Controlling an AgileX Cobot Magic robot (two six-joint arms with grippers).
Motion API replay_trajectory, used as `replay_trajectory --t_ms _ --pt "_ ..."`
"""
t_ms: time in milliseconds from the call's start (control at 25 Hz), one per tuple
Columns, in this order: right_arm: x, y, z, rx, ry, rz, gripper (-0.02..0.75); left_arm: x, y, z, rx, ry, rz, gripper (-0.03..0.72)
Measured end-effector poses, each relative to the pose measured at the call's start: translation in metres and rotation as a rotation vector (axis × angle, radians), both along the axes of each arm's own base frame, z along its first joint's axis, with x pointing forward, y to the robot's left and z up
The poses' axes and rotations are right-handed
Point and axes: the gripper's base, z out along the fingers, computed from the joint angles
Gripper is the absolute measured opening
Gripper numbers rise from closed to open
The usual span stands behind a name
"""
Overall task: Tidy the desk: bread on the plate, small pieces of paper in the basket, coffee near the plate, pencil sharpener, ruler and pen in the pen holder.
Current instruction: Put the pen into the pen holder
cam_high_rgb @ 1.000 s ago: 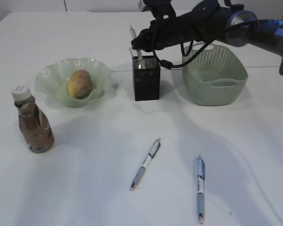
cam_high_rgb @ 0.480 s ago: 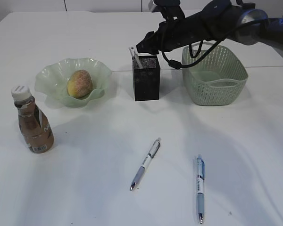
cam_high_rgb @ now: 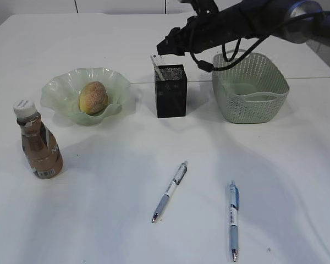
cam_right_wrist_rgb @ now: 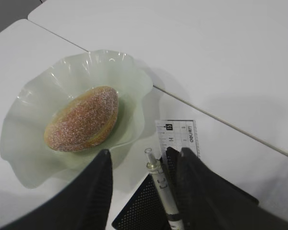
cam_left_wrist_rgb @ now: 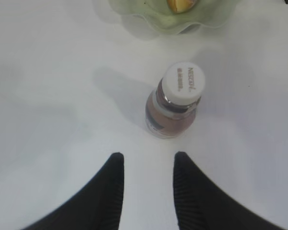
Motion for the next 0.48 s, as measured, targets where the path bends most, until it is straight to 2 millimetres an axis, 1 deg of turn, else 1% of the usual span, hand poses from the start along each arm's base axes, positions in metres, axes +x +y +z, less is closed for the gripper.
replay_trajectory --t_ms 40,80,200,280,320,400,480 --pt "0.0 -0.001 0.003 0.002 -0.002 -0.001 0.356 0.0 0.0 0.0 0.0 0.0 0.0 0.238" --pt "-0.002 -0.006 0.01 0.016 0.008 -0.003 0.356 0.0 0.0 0.0 0.0 0.0 0.0 0.238" --pt "-0.006 -0.023 0.022 0.03 0.037 0.011 0.356 0.0 0.0 0.0 0.0 0.0 0.0 0.238" --pt "-0.008 -0.028 0.024 0.027 0.062 0.02 0.356 0.0 0.0 0.0 0.0 0.0 0.0 0.238" --pt "-0.012 -0.033 0.029 0.0 0.081 0.031 0.355 0.0 0.0 0.0 0.0 0.0 0.0 0.238" --pt "-0.015 -0.034 0.029 -0.027 0.101 0.041 0.355 0.0 0.0 0.0 -0.002 0.0 0.0 0.238" --pt "-0.021 -0.038 0.035 -0.087 0.138 0.034 0.355 0.0 0.0 0.0 -0.004 0.001 0.001 0.238"
